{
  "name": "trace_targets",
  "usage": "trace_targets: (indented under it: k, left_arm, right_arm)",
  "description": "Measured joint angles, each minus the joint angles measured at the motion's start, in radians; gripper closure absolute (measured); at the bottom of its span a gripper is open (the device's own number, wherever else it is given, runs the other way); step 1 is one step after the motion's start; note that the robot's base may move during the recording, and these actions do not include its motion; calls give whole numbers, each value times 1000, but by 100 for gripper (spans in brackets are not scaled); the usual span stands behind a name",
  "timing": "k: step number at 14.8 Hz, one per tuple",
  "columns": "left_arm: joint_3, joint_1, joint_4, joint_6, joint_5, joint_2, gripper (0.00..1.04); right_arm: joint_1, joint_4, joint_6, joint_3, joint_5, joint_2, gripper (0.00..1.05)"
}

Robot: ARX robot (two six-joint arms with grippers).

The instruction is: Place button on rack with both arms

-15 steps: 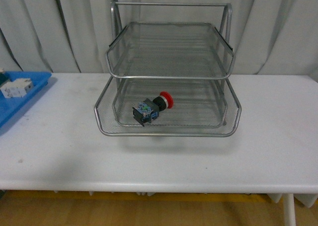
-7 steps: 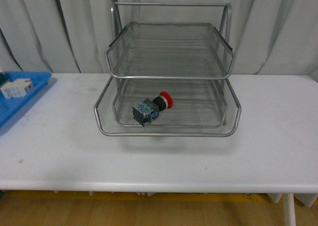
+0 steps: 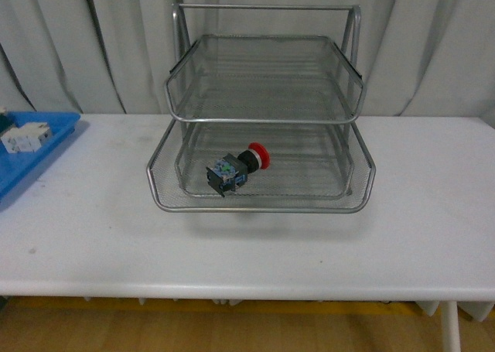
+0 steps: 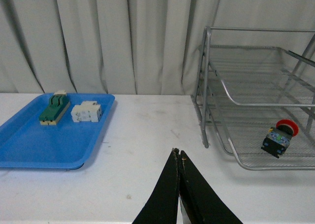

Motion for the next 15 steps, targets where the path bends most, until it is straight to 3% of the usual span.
trace_targets:
  k: [10, 11, 13, 15]
  left_arm:
    - [0, 0, -226, 0, 0, -229, 103]
    - [0, 0, -361, 0, 0, -313, 103]
    - [0, 0, -406, 0, 0, -393, 103]
    - [0, 0, -402, -2, 0, -394, 82]
  right_arm:
    - [0, 0, 0, 0, 0, 0, 6]
    - [0, 0, 0, 0, 0, 0, 6]
    - [0, 0, 0, 0, 0, 0, 6]
    - [0, 0, 0, 0, 0, 0, 6]
